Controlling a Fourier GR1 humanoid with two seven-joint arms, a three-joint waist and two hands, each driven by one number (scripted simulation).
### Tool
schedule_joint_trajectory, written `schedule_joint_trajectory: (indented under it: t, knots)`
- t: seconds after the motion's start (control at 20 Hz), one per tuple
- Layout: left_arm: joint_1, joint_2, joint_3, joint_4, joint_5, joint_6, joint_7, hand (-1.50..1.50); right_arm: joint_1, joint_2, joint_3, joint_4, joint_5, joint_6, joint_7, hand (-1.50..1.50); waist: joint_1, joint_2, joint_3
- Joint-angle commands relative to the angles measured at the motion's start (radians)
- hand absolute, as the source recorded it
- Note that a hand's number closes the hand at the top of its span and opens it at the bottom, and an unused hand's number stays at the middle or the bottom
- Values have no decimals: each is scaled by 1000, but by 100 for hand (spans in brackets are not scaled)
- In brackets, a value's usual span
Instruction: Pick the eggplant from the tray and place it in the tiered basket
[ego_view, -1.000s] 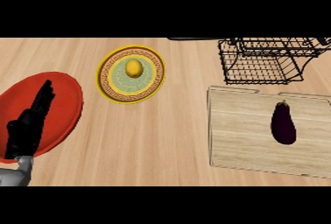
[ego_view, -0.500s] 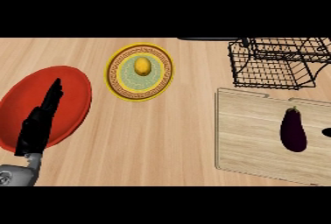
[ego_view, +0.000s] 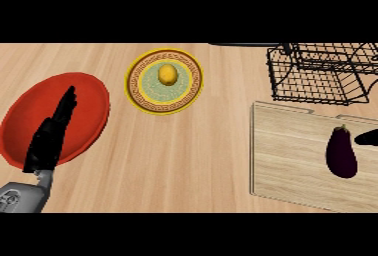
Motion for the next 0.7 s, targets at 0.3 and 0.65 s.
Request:
schedule_joint_trajectory:
  t: [0.3,0.65]
  knots:
    - [-37,-44,-14,31,-39,34,24,0,-132,134,15,202,32,160,252,-150,-13,0,1]
    - [-21,-17,22,12,-21,7,30,0,-165,220,-3,257,104,195,253,-150,-22,-8,2]
